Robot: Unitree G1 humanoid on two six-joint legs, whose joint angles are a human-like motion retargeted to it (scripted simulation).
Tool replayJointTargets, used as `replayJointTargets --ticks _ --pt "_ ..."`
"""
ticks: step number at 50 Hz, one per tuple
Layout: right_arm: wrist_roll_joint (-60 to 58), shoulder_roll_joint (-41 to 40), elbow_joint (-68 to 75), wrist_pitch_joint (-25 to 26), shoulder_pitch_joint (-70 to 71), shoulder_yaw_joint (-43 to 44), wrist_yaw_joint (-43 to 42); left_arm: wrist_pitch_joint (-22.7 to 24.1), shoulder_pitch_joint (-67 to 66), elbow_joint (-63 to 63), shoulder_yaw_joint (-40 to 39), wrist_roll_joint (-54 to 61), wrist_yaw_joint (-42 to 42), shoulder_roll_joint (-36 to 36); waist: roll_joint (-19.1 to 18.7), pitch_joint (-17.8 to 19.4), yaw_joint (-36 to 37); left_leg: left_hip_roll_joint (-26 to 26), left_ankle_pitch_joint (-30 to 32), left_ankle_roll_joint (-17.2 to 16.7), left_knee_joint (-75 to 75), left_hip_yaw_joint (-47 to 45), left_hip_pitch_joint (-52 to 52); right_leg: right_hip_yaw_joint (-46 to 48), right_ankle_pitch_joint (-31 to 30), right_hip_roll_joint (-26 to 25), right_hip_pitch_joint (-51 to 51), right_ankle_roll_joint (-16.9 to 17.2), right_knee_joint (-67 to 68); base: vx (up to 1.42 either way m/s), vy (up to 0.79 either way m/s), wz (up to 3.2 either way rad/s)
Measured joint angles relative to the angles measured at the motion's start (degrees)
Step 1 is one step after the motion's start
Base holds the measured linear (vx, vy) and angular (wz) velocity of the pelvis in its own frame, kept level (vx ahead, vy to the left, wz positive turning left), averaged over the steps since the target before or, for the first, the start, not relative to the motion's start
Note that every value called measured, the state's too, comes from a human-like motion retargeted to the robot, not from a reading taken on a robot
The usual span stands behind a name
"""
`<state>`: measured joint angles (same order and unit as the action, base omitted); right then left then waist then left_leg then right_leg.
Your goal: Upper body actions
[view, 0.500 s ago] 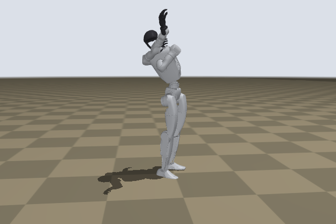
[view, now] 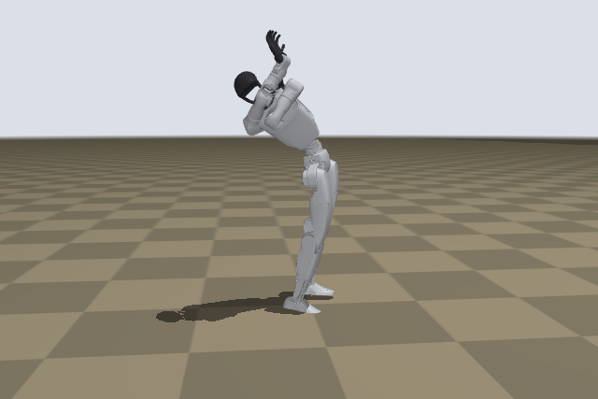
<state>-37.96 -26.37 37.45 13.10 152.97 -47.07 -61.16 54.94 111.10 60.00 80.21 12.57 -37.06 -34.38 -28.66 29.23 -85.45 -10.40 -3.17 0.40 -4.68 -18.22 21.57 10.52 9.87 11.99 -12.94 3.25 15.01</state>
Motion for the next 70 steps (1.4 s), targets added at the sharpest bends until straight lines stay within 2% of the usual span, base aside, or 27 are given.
replayJointTargets --ticks 3,6,8,11,13,15,18,20,22,23,25,27,28,30,33,35,37,39,42,45,48,50,53,56,60,66,70 --pt "1.32 1.34 5.37 -1.04 -6.82 3.41 1.74 -9.96 1.57 0.00 0.00 -4.80 -8.06 0.00 -0.47 -0.37 0.51 2.21 -0.01 -0.21 0.18 -1.96 -5.55 -1.74 -0.97 -2.59 6.60 -0.67 0.38 -0.12 -0.06 -0.25" --pt "8.51 2.64 14.68 -2.94 -19.83 4.42 9.81 -19.67 9.90 0.00 0.00 0.39 -7.05 0.00 -0.84 -0.56 1.37 4.49 -0.72 -0.51 1.10 -1.88 -6.18 -1.30 -1.28 -4.81 6.73 -1.05 -0.03 -0.16 -0.06 0.08" --pt "14.16 4.61 21.71 -4.91 -28.99 2.68 17.98 -27.00 18.67 0.00 0.00 10.17 -1.15 0.00 -0.93 -0.44 1.95 5.58 -1.41 -0.67 1.93 -0.91 -3.69 -0.16 -1.18 -5.69 3.17 -1.05 -0.75 -0.16 -0.09 0.40" --pt "26.52 10.78 30.19 -6.36 -40.39 -1.02 30.09 -39.54 34.37 0.00 0.00 33.89 14.90 0.00 -0.74 -0.01 2.75 6.61 -2.47 -0.81 2.93 2.61 3.96 3.47 -0.73 -6.31 -7.24 -0.58 -2.84 -0.11 -0.04 0.90" --pt "37.73 16.03 32.36 -7.27 -44.89 -1.71 35.39 -43.67 41.45 0.00 0.00 49.68 24.05 0.00 -0.45 0.18 4.80 6.61 -2.69 -0.75 3.01 5.07 8.25 5.91 -0.83 -6.36 -13.34 -0.22 -4.74 -0.12 0.00 0.96" --pt "45.62 20.23 31.98 -9.83 -45.67 0.66 35.28 -42.57 43.97 0.00 0.00 58.39 25.82 0.00 -0.30 0.17 8.42 6.53 -2.67 -0.62 2.92 6.41 9.71 7.24 -1.13 -6.53 -15.92 -0.06 -6.15 -0.06 0.03 0.58" --pt "55.92 23.02 27.61 -23.30 -42.34 -0.97 26.46 -32.52 43.85 0.00 0.00 60.03 20.46 0.00 0.17 0.17 9.67 5.15 -1.60 -0.25 1.87 7.51 9.18 8.44 -2.11 -5.86 -16.36 -0.01 -8.26 -0.01 0.02 0.20" --pt "55.11 19.70 23.95 -29.65 -40.31 -5.22 22.27 -28.72 43.46 0.00 0.00 55.40 22.56 0.00 0.17 0.23 7.73 4.54 -1.19 -0.15 1.59 7.56 8.40 8.58 -2.54 -5.53 -15.74 -0.13 -8.87 0.04 0.01 -0.04" --pt "52.56 11.88 19.22 -31.93 -40.51 -10.91 22.05 -25.10 44.81 0.00 -2.28 51.11 27.87 0.00 0.05 0.33 3.96 4.17 -1.13 -0.21 1.62 7.09 8.93 8.18 -2.53 -5.06 -16.07 -0.12 -8.72 0.13 0.03 -0.34" --pt "51.15 6.69 16.29 -32.17 -41.63 -14.43 22.67 -22.39 47.07 0.00 -5.85 48.65 30.49 0.00 0.00 0.34 2.28 3.98 -1.19 -0.33 1.53 6.37 9.85 7.47 -2.36 -4.78 -16.59 -0.14 -8.40 0.16 0.05 -0.73" --pt "47.80 -0.68 10.70 -31.51 -42.38 -20.63 23.95 -15.22 58.45 0.00 -21.02 43.16 32.26 0.00 -0.06 0.33 1.53 4.18 -1.56 -0.77 1.34 4.25 12.12 5.34 -2.13 -4.94 -17.78 -0.39 -7.90 0.17 0.04 -1.06" --pt "41.33 -5.11 6.42 -28.50 -40.52 -23.82 24.15 -11.03 65.90 0.00 -44.36 35.68 26.32 0.00 0.12 -0.44 1.52 6.04 -2.19 -1.61 0.91 0.75 13.79 1.91 -2.82 -7.23 -18.23 -1.16 -8.67 0.18 -0.03 -1.35" --pt "36.45 -6.93 5.12 -25.68 -39.01 -23.17 23.38 -11.87 65.90 0.00 -52.20 30.98 22.03 0.00 0.18 -1.56 1.57 6.85 -2.39 -2.08 0.70 -1.26 13.72 -0.10 -3.50 -8.30 -17.66 -1.57 -9.43 0.24 -0.09 -1.28" --pt "25.86 -7.60 3.53 -17.07 -35.89 -18.27 17.24 -17.99 65.90 0.00 -66.15 20.76 7.66 0.00 0.54 -6.29 1.73 7.96 -2.70 -2.68 0.59 -3.25 13.36 -2.20 -4.35 -9.59 -17.11 -1.94 -10.63 0.26 -0.10 -0.76" --pt "10.27 -6.83 3.33 -2.60 -30.86 -7.01 2.38 -33.41 65.90 0.00 -91.23 4.06 -23.46 0.00 1.52 -16.90 1.87 8.52 -2.25 -2.87 0.06 -3.72 8.70 -2.84 -5.58 -10.40 -12.92 -2.20 -12.37 0.10 -0.11 -0.05" --pt "4.43 -4.93 5.36 0.68 -32.78 0.44 -1.89 -45.29 65.90 -1.47 -105.39 -3.38 -38.84 0.00 2.06 -25.39 2.25 8.99 -1.50 -2.75 -0.20 -3.06 2.39 -2.11 -6.67 -11.01 -7.22 -2.50 -13.48 -0.10 -0.06 0.40" --pt "5.03 -3.42 10.02 -1.73 -40.96 5.74 0.04 -52.31 65.90 -6.09 -112.74 -0.72 -42.01 0.00 2.29 -32.72 2.60 9.23 -0.92 -2.49 0.04 -1.87 -3.19 -0.77 -7.25 -11.28 -2.34 -2.73 -13.84 -0.17 -0.05 0.57" --pt "7.97 -2.11 16.40 -4.02 -51.31 7.88 5.26 -54.41 65.90 -10.87 -114.65 8.38 -37.93 0.00 2.34 -37.49 2.83 9.19 -0.84 -2.18 0.67 -0.49 -5.88 0.75 -7.18 -11.22 -0.31 -2.80 -13.59 -0.14 -0.08 0.63" --pt "11.60 2.05 26.33 -5.14 -65.32 5.86 15.60 -53.19 65.90 -17.05 -109.40 28.18 -24.98 0.00 2.30 -39.88 3.12 8.99 -1.26 -1.86 1.72 1.97 -5.35 3.30 -6.35 -10.84 -1.80 -2.57 -12.89 -0.12 -0.13 0.70" --pt "16.32 10.94 33.98 -6.10 -75.73 1.28 26.66 -53.13 65.90 -17.36 -96.12 55.00 -3.30 0.00 2.24 -38.56 6.56 8.53 -2.20 -1.64 2.65 4.00 0.02 5.36 -4.97 -10.18 -8.05 -2.00 -12.17 -0.08 -0.07 0.54" --pt "33.12 26.26 32.31 -10.33 -78.50 -0.33 35.41 -47.40 65.90 -9.75 -77.86 76.06 18.67 0.00 2.30 -33.29 15.06 7.01 -2.40 -1.10 2.29 5.70 5.98 6.96 -4.03 -8.86 -14.50 -1.26 -12.07 -0.01 -0.01 0.38" --pt "45.14 37.47 26.57 -18.35 -77.32 1.11 36.25 -41.08 65.90 -6.88 -65.53 82.18 23.58 0.00 2.29 -28.86 20.90 5.94 -2.00 -0.64 1.69 6.81 7.67 7.97 -3.79 -7.94 -16.42 -0.81 -12.12 0.01 0.01 0.36" --pt "55.40 52.82 18.56 -34.35 -74.88 3.48 25.15 -31.61 65.90 -6.10 -53.33 74.41 21.49 0.00 2.15 -22.61 26.71 5.20 -1.13 -0.10 0.99 7.54 6.33 8.67 -4.15 -7.38 -15.04 -0.60 -12.11 0.07 -0.05 0.22" --pt "52.94 63.05 15.08 -41.45 -76.77 4.15 17.12 -31.22 65.90 -3.79 -46.00 60.39 19.77 0.00 2.14 -20.06 30.69 5.39 -0.43 0.12 0.80 7.45 3.13 8.63 -4.94 -7.69 -11.75 -0.83 -12.28 0.08 -0.10 0.05" --pt "45.15 70.55 10.26 -41.76 -86.96 5.74 17.42 -36.54 65.90 0.00 -36.07 42.64 19.61 0.00 2.31 -20.14 34.92 5.62 0.24 0.28 0.91 6.94 -0.87 8.18 -5.91 -7.99 -7.45 -1.27 -12.21 0.06 -0.10 -0.06" --pt "34.38 77.05 11.28 -40.22 -106.84 8.47 22.25 -43.53 65.90 -0.25 -21.13 24.09 24.03 0.00 3.05 -24.28 41.80 5.93 1.03 0.35 1.15 5.44 -6.30 7.17 -7.46 -8.40 -1.19 -2.18 -11.96 0.01 -0.07 -0.18" --pt "22.29 77.92 17.05 -36.65 -119.04 7.37 27.50 -50.40 65.90 -8.81 -12.82 11.41 28.38 0.00 3.40 -27.62 44.83 6.21 1.42 0.37 1.28 3.93 -9.76 5.93 -8.39 -8.79 3.03 -2.79 -11.69 -0.06 -0.06 -0.29"
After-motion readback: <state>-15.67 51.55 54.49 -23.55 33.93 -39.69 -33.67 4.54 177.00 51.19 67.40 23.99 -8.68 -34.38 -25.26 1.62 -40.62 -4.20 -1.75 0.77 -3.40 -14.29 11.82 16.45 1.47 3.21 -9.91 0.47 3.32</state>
